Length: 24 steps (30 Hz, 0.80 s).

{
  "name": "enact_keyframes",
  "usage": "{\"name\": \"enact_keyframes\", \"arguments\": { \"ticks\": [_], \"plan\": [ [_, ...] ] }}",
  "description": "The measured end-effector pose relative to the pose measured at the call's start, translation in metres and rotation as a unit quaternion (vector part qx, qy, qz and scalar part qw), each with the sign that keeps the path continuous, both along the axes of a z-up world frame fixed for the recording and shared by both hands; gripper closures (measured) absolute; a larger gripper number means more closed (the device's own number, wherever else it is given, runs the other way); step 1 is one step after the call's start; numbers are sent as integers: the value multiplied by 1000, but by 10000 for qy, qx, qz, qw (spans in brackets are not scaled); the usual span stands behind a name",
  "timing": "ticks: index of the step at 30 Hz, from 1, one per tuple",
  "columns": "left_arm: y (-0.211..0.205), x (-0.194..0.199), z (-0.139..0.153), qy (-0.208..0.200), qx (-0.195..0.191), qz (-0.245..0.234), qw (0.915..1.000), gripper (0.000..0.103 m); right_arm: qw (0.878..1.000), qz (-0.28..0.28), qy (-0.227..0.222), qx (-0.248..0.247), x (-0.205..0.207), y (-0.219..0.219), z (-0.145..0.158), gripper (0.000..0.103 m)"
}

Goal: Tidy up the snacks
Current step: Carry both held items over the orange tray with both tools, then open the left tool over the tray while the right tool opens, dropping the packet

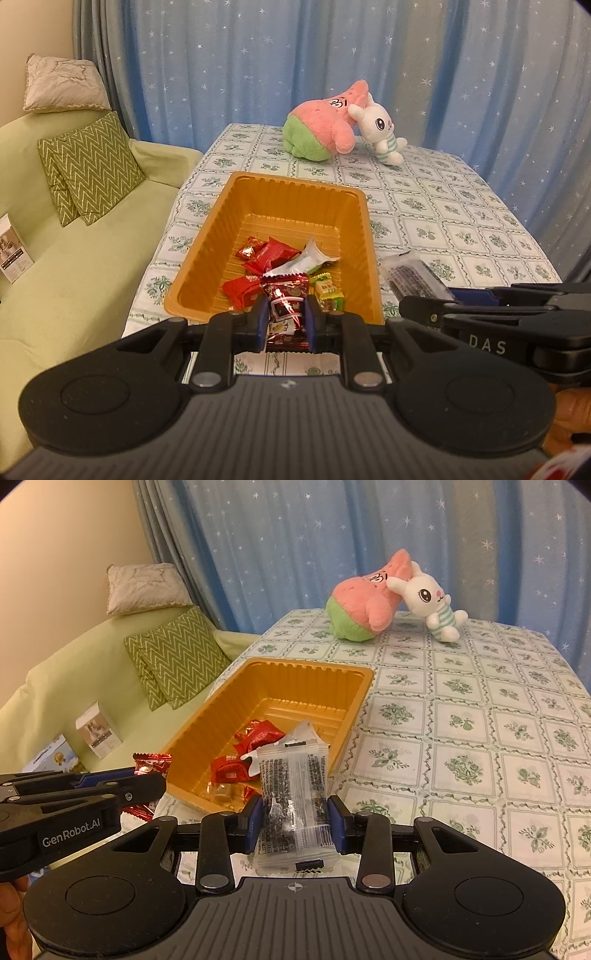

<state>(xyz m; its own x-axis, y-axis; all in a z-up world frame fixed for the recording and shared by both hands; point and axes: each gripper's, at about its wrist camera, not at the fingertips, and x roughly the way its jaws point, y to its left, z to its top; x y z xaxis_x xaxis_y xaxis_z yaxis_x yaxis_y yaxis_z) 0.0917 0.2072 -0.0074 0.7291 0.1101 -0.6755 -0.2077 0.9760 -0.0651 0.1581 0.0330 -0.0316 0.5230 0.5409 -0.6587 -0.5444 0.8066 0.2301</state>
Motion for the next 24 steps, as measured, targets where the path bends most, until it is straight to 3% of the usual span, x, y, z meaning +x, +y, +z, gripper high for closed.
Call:
{"name": "enact_keyframes", "arguments": {
  "ticks": [24],
  "plan": [
    [47, 84, -20, 159, -77, -237, 9996, 85, 9999, -22, 139, 91, 74, 41, -15, 65]
  ]
}}
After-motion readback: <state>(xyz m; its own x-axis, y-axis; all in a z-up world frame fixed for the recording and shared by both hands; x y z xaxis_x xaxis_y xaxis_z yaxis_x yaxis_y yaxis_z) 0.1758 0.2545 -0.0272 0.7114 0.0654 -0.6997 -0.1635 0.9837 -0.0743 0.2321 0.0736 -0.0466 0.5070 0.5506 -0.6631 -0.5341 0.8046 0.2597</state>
